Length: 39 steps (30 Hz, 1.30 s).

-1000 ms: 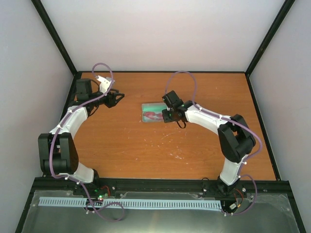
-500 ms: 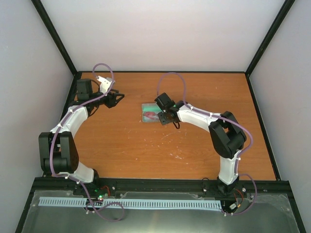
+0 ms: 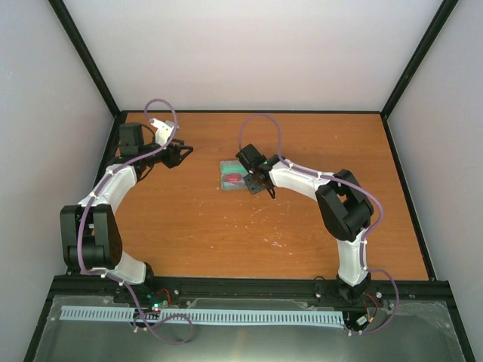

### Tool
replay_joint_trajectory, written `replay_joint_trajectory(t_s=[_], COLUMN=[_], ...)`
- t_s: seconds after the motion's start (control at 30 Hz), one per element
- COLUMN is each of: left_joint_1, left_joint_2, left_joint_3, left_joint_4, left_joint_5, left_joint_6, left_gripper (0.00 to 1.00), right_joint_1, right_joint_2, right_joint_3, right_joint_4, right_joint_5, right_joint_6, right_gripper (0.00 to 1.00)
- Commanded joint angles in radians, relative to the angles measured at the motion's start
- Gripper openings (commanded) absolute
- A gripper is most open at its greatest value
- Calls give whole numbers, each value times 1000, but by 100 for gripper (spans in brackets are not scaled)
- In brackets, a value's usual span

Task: Organize the sunglasses
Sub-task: Adjust the sunglasses in the sunglasses case.

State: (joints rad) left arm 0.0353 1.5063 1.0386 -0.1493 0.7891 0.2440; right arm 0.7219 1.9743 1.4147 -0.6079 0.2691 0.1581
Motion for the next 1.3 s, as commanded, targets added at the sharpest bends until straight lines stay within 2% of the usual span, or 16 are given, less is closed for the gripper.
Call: replay_joint_trajectory(t_s=[0.0, 0.3, 0.63, 0.8, 0.93, 1.1, 1.27], left_joint_1=[-3, -3, -3, -3, -3, -3, -3], left_joint_2=[11, 12, 14, 10, -1, -2, 6], left_joint_3=[5, -2, 3, -1, -9, -11, -8], left_joint_4=[19, 16, 18, 26, 20, 16, 17], left_joint_5=[6, 7, 14, 16, 5, -1, 5], left_joint_6=[12, 14, 14, 2, 5, 11, 15], left_gripper=[49, 49, 48, 49, 48, 48, 48], right_joint_1=[9, 8, 8, 8, 8, 8, 8], right_joint_2=[28, 74, -163, -129, -80, -44, -95], right_joint_3=[32, 49, -64, -32, -2, 20, -32], right_joint_4=[-9, -39, 33, 48, 78, 71, 67], right_joint_5=[53, -14, -54, -93, -151, -209, -189], right_joint_6=[-12, 0, 56, 73, 84, 86, 85], right_gripper=[40, 33, 39, 26, 21, 18, 18])
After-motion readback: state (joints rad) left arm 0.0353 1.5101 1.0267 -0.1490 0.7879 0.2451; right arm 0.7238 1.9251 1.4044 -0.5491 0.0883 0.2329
